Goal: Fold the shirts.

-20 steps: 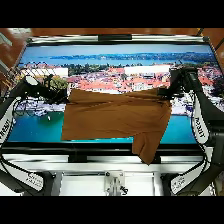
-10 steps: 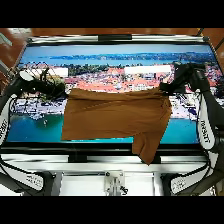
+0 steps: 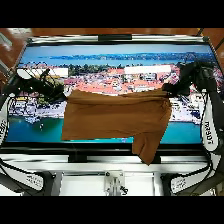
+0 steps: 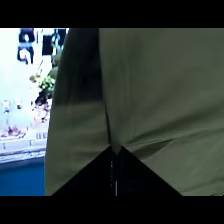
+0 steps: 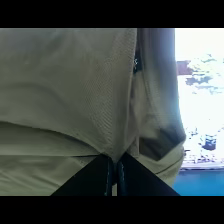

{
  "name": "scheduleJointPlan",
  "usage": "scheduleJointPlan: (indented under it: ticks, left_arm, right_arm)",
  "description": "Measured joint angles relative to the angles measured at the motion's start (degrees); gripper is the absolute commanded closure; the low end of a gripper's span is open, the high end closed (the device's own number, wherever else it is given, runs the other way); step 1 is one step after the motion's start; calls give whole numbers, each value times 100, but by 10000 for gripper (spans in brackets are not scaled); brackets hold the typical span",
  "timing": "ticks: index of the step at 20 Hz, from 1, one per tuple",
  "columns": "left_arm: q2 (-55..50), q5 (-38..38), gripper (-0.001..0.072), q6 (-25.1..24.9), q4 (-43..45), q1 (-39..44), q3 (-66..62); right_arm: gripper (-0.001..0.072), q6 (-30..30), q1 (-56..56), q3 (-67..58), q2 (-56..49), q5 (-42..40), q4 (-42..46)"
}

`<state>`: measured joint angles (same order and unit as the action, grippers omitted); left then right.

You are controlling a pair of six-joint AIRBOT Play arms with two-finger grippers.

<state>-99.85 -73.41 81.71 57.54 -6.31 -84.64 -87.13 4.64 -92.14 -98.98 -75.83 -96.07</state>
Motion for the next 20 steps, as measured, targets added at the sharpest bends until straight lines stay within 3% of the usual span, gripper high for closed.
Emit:
scheduleJointPlan:
  ticks: [1, 2, 3, 4, 5, 6, 13, 16, 20]
  left_arm:
    - [-2, -7, 674, 7, 15, 22, 142]
    - [0, 13, 674, 28, 20, 46, 267]
    - [-2, 72, 673, 63, 28, 63, 376]
    - [-2, 127, 596, 76, 11, 66, 444]
    - [0, 170, 219, 101, -44, 68, 476]
    - [0, 199, -13, 111, -146, 61, 472]
    - [391, -726, 50, 105, -302, -361, 72]
    - [1056, -1056, 47, -118, 11, -616, 1003]
    - [1910, -741, 46, -455, 162, -1010, 2830]
  right_arm:
    - [640, 17, -20, 0, -72, -35, -33]
    - [591, 57, -37, 0, -146, -76, -76]
    - [395, 103, -39, 0, -203, -127, -136]
    - [241, 111, -42, 0, -243, -131, -175]
    - [241, 120, -42, 0, -256, -138, -234]
    - [241, 120, -39, -9, -251, -177, -271]
    - [241, -431, 592, -243, 514, -1200, 2]
    - [241, -625, 1252, 149, 1073, -1696, 70]
    - [241, -767, 1906, 973, 1744, -1797, -232]
